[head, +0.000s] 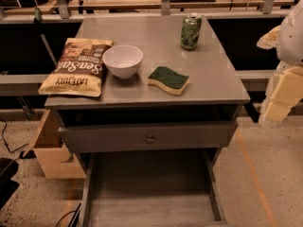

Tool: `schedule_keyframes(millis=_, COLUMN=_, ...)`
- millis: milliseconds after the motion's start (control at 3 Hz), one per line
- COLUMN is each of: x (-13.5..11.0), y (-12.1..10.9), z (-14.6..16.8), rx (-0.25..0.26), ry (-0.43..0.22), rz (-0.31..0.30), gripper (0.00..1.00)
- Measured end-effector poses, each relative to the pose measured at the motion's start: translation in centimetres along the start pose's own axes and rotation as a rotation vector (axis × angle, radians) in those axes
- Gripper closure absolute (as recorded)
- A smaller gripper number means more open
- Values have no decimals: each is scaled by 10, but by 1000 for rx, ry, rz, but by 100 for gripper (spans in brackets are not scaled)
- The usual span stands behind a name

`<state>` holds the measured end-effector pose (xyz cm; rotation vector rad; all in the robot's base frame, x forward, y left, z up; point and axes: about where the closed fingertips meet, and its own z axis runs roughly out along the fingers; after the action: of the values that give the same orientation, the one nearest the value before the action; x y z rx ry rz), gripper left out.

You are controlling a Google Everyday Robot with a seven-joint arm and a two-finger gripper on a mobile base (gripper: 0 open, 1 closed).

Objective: Place green can into middle drawer

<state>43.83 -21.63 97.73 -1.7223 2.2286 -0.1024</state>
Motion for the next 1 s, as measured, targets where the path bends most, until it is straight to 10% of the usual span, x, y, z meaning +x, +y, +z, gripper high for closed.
schedule_keyframes(millis=1000, x=-11, y=-28, z=-2, rx=95, ry=-113, rz=32, gripper=0)
